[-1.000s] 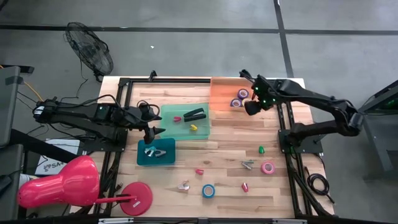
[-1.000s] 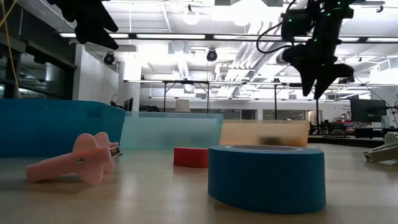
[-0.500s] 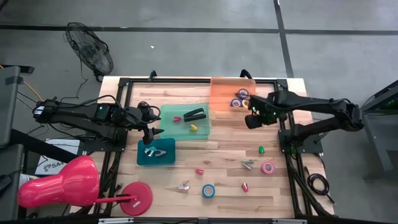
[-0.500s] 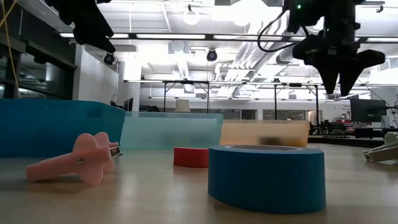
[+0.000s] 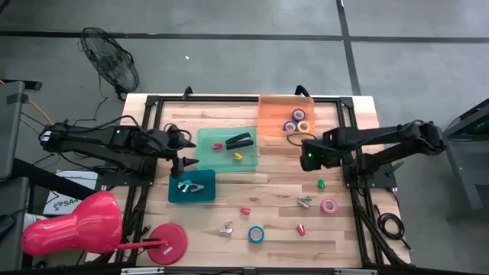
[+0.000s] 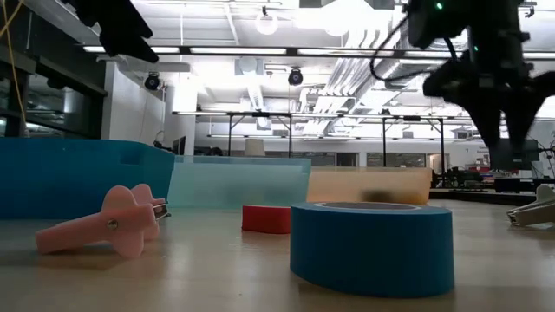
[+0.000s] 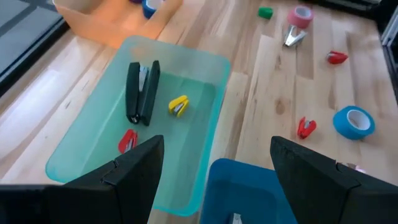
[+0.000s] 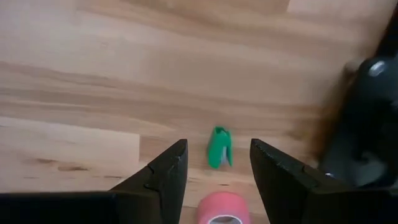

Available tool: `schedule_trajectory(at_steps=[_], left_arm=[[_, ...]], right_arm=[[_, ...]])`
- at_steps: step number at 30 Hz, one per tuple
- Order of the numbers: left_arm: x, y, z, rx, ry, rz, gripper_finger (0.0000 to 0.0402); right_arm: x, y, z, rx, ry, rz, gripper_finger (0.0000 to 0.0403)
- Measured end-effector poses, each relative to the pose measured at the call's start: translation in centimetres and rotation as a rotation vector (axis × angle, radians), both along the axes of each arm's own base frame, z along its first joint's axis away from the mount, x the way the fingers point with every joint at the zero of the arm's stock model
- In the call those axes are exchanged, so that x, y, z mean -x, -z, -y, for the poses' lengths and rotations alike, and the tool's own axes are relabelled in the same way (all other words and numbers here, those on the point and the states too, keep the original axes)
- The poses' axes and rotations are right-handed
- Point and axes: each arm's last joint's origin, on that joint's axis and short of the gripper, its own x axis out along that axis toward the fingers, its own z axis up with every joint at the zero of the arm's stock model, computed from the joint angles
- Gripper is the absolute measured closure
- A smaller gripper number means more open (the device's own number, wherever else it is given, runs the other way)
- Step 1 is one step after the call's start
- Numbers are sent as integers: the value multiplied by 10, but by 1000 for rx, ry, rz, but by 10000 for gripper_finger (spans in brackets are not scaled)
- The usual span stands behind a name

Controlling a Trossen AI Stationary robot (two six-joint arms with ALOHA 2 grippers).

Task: Pick and place Stapler, Stapler remover, tape
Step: Put the green small staple remover in the light green bin

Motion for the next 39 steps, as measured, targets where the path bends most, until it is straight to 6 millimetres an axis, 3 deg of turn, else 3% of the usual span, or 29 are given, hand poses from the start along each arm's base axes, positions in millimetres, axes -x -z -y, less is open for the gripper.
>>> schedule_trajectory(at_steps=[12,26,39], left_arm=[[8,-2,0,12,18,6,113],[8,-1,0,16,20,-4,113],[9,0,0,16,20,-23,113]], right_arm=[[9,54,-21,-98,103,38,238],[14,64,-31,-66,117,-25,238],[-1,86,-34,-94,101,-78,238]])
